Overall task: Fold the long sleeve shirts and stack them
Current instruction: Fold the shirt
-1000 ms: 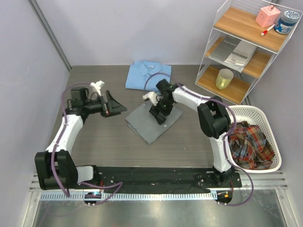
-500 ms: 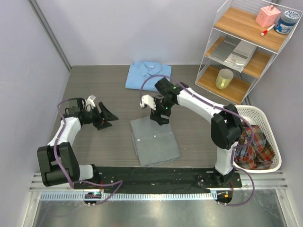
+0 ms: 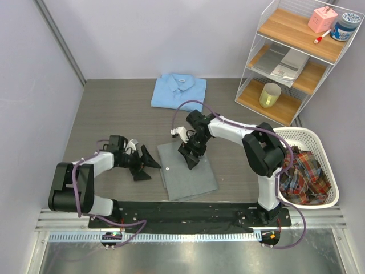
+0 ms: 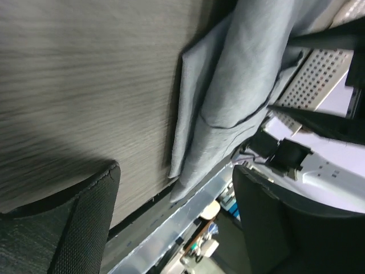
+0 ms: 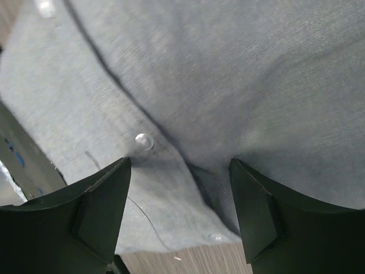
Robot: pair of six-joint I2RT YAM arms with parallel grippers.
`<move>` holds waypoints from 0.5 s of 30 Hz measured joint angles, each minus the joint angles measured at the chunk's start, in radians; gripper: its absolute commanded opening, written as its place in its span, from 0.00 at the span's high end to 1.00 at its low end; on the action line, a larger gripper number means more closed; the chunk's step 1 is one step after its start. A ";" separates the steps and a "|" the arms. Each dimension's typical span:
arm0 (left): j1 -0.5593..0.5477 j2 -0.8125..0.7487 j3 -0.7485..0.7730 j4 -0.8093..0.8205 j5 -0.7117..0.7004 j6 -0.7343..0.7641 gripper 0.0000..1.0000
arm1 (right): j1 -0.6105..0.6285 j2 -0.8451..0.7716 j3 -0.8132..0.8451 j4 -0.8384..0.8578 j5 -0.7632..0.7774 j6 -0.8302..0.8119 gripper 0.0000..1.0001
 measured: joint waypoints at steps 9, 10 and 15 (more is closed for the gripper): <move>-0.049 0.083 -0.089 0.306 0.103 -0.198 0.21 | -0.031 0.061 0.037 0.014 0.008 0.168 0.28; -0.049 0.103 -0.091 0.344 0.119 -0.217 0.22 | -0.035 0.064 0.041 0.016 0.006 0.192 0.28; -0.060 0.169 -0.088 0.496 0.144 -0.261 0.28 | -0.045 0.071 0.047 0.026 0.006 0.273 0.29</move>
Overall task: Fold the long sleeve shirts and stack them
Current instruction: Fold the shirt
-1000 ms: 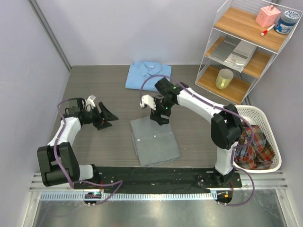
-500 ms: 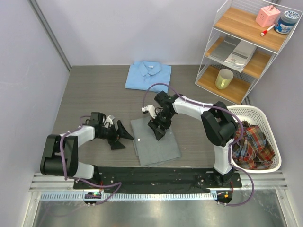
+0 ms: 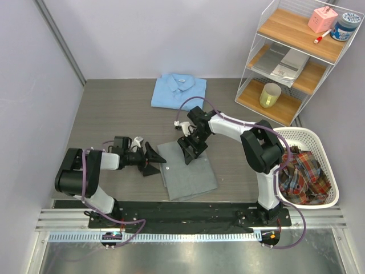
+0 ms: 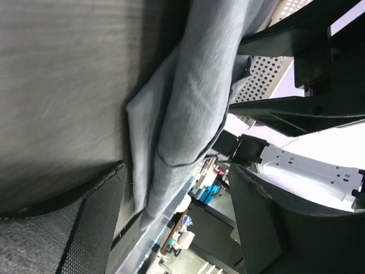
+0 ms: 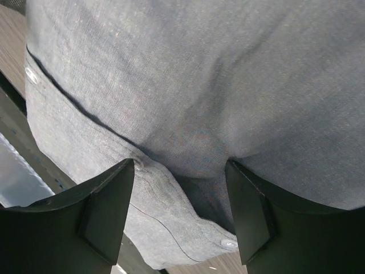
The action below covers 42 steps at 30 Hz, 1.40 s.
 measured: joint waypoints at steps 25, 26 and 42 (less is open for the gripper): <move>-0.043 0.246 0.321 -0.007 -0.113 0.146 0.48 | -0.028 -0.116 -0.146 0.103 0.034 0.060 0.27; -0.041 0.246 0.328 -0.008 -0.096 0.151 0.44 | -0.030 -0.122 -0.146 0.094 0.038 0.038 0.27; -0.049 0.310 0.329 -0.039 0.097 0.241 0.51 | -0.035 -0.080 -0.106 0.064 0.031 -0.076 0.30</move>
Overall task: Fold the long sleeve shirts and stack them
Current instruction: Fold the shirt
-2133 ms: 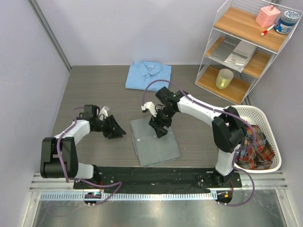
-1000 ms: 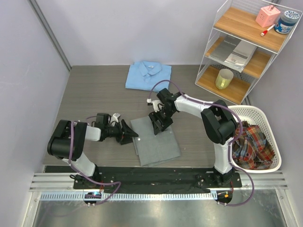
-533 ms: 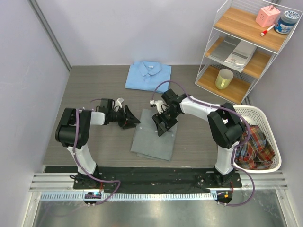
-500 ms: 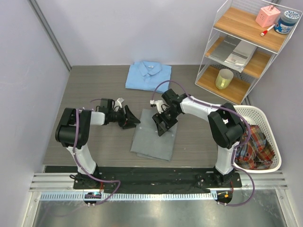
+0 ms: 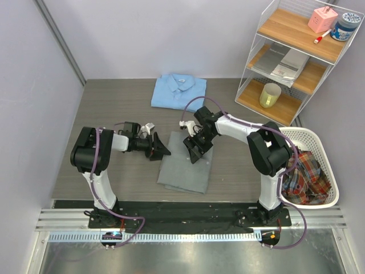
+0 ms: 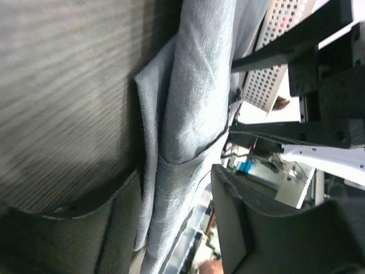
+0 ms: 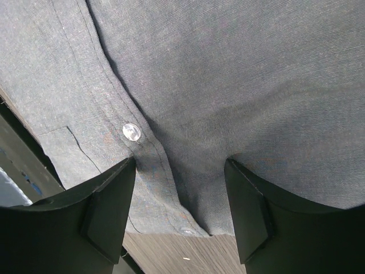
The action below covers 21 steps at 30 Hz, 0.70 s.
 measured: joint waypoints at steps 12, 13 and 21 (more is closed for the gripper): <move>-0.013 0.020 0.240 -0.444 -0.180 0.256 1.00 | -0.025 0.012 0.036 -0.010 -0.061 0.021 0.02; -0.007 0.023 0.322 -0.554 -0.222 0.308 1.00 | -0.039 0.012 0.038 -0.008 -0.075 0.025 0.01; 0.112 0.049 0.897 -1.144 -0.668 0.683 1.00 | -0.200 -0.009 0.009 -0.050 -0.047 0.040 0.00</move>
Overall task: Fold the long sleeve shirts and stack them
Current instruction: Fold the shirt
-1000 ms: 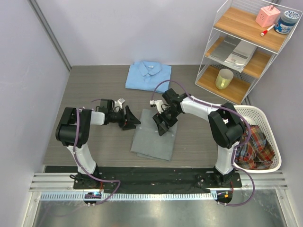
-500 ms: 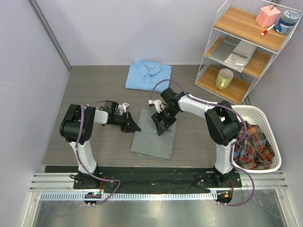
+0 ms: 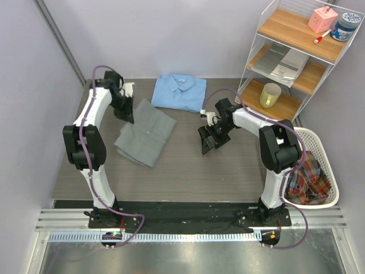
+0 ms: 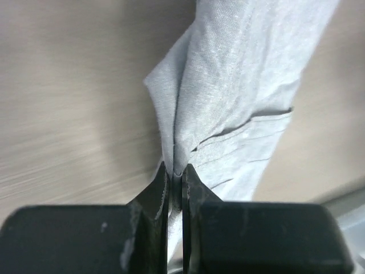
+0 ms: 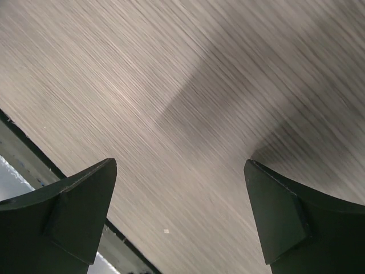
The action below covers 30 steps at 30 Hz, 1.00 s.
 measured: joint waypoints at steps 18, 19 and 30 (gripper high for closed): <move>-0.506 0.090 -0.045 -0.136 -0.573 0.098 1.00 | -0.093 -0.117 -0.100 -0.027 0.002 0.003 0.00; -0.534 0.130 -0.050 -0.127 -0.563 0.068 1.00 | -0.102 -0.118 -0.111 -0.027 -0.002 0.003 0.00; -0.744 0.214 0.090 -0.089 -0.266 -0.179 0.45 | -0.164 -0.143 -0.170 -0.060 -0.026 -0.002 0.00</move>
